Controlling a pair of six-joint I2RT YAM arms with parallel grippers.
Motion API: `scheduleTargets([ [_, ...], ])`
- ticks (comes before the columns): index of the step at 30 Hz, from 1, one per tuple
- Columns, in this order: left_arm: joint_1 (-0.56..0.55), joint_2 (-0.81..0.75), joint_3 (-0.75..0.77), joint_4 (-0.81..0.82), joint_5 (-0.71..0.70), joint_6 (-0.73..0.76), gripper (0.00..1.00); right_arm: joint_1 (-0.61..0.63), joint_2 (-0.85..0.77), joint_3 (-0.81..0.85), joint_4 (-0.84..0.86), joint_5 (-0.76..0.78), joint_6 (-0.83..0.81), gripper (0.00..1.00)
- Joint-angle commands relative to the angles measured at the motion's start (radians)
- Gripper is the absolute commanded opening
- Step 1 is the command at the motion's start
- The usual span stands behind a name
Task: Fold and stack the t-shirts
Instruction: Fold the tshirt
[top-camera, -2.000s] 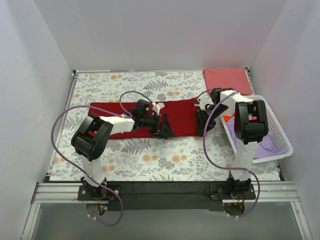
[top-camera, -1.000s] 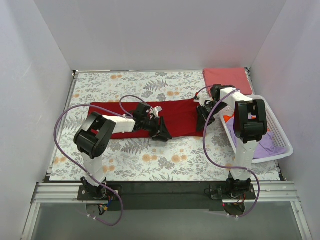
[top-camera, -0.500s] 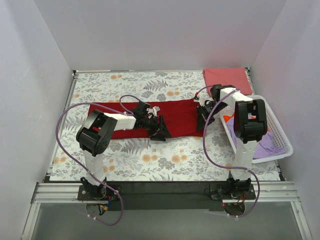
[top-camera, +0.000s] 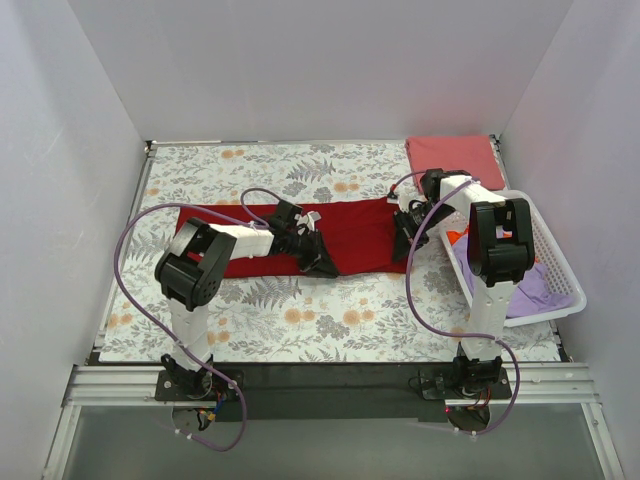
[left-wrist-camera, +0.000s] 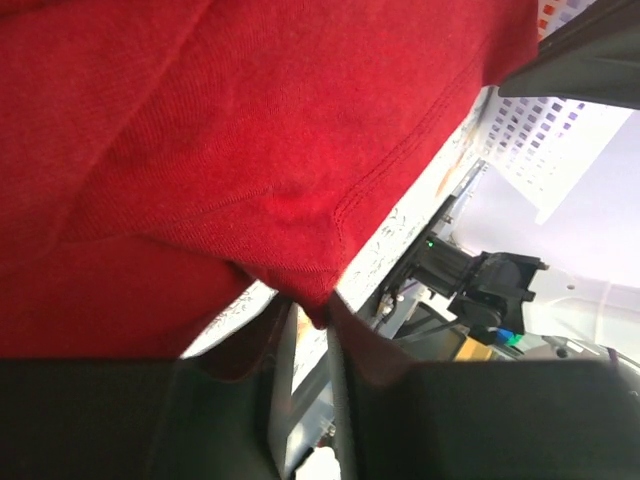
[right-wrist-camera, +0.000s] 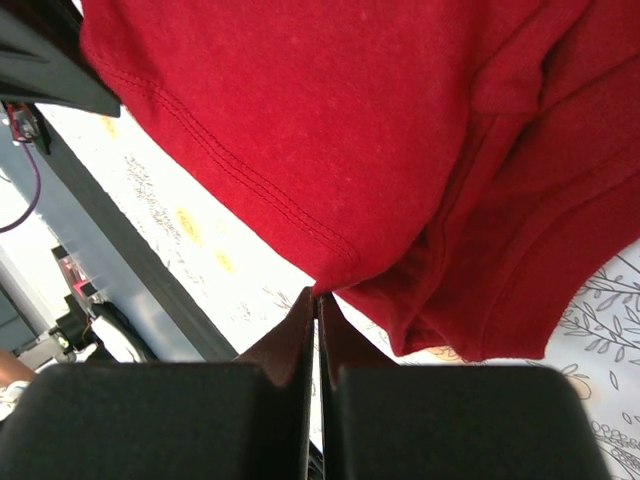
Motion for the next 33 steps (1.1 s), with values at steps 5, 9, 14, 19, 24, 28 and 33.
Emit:
scheduleTargets([
  [5, 0.008, -0.076, 0.043, 0.004, 0.058, 0.000, 0.00, -0.004, -0.033, 0.081, -0.004, -0.096, -0.020, 0.01],
  [9, 0.034, -0.060, 0.087, -0.016, 0.101, -0.008, 0.00, -0.004, -0.019, 0.144, -0.004, -0.125, -0.017, 0.01],
  [14, 0.088, -0.033, 0.159, -0.018, 0.110, 0.009, 0.00, -0.005, 0.040, 0.247, -0.001, -0.128, -0.012, 0.01],
  [19, 0.136, 0.030, 0.221, -0.004, 0.107, 0.015, 0.00, -0.002, 0.100, 0.350, 0.050, -0.133, 0.049, 0.01],
  [24, 0.176, 0.113, 0.305, 0.010, 0.102, 0.030, 0.00, -0.002, 0.156, 0.422, 0.096, -0.133, 0.106, 0.01],
  [28, 0.202, 0.154, 0.347, 0.033, 0.101, 0.033, 0.00, 0.004, 0.188, 0.474, 0.137, -0.128, 0.136, 0.01],
  [33, 0.223, 0.194, 0.399, 0.048, 0.104, 0.049, 0.00, 0.013, 0.232, 0.528, 0.174, -0.117, 0.170, 0.01],
])
